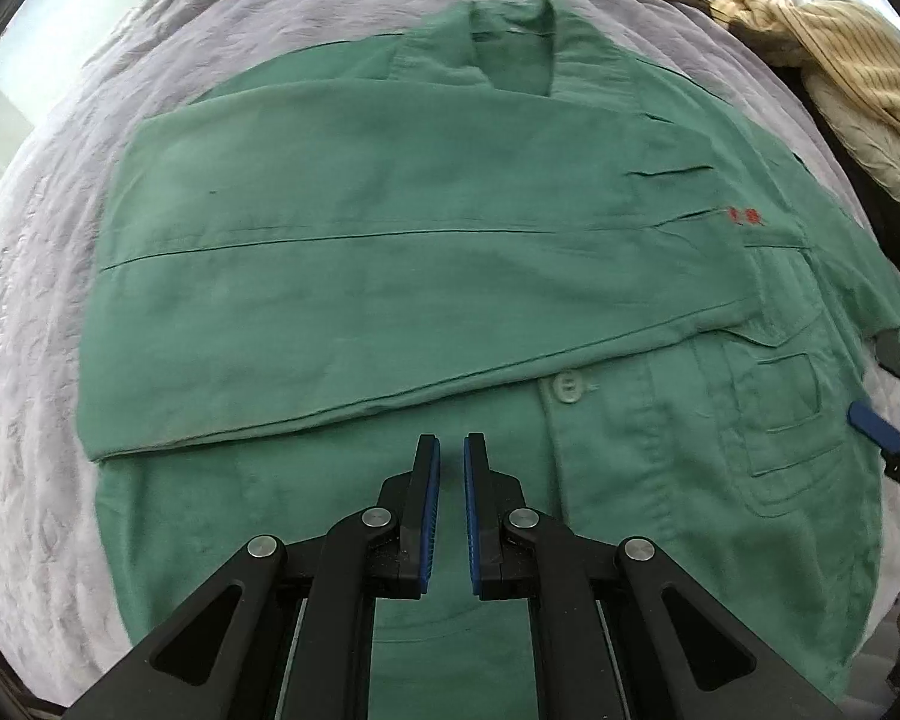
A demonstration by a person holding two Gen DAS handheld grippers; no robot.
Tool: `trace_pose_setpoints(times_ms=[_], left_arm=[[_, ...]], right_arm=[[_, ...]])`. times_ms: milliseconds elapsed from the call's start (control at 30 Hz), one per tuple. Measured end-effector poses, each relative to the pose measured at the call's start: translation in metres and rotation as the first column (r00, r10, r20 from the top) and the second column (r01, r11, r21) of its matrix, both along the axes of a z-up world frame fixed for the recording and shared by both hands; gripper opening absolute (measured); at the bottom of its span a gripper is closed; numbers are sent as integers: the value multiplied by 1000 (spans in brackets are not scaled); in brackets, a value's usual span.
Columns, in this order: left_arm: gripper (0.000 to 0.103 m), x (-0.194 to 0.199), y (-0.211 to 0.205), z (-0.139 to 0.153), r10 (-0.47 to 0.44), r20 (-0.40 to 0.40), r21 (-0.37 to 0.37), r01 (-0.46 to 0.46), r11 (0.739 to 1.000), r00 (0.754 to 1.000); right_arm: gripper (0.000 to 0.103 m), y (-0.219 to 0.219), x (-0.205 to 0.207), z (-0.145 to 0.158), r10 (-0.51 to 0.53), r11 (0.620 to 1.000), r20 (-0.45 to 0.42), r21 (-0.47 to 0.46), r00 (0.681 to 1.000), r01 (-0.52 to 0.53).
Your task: Fold large clothes
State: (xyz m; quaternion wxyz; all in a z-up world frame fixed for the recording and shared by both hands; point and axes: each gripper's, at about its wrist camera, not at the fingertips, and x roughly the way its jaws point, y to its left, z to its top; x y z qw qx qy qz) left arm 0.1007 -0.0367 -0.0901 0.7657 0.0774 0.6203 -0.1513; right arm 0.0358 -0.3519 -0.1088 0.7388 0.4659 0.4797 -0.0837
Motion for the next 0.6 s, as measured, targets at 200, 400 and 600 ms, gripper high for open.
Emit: trace_pose_setpoints(times_ms=[200,400,600], left_arm=[[102,0,-29,10,-20,25,-24,21,1000,999],[102,6,-64,8,-68,3,-20,68,997,998],[102,0,-85,-6,-76,-64,-40,74,996,995]], right_arm=[[83,-42,-27,-4,-103,994,-2,22,995,103],[83,-100,-51,1,-235,972,29,-12,972,235],[83,-171,-76,-2,-372,925,34,-68,927,374]])
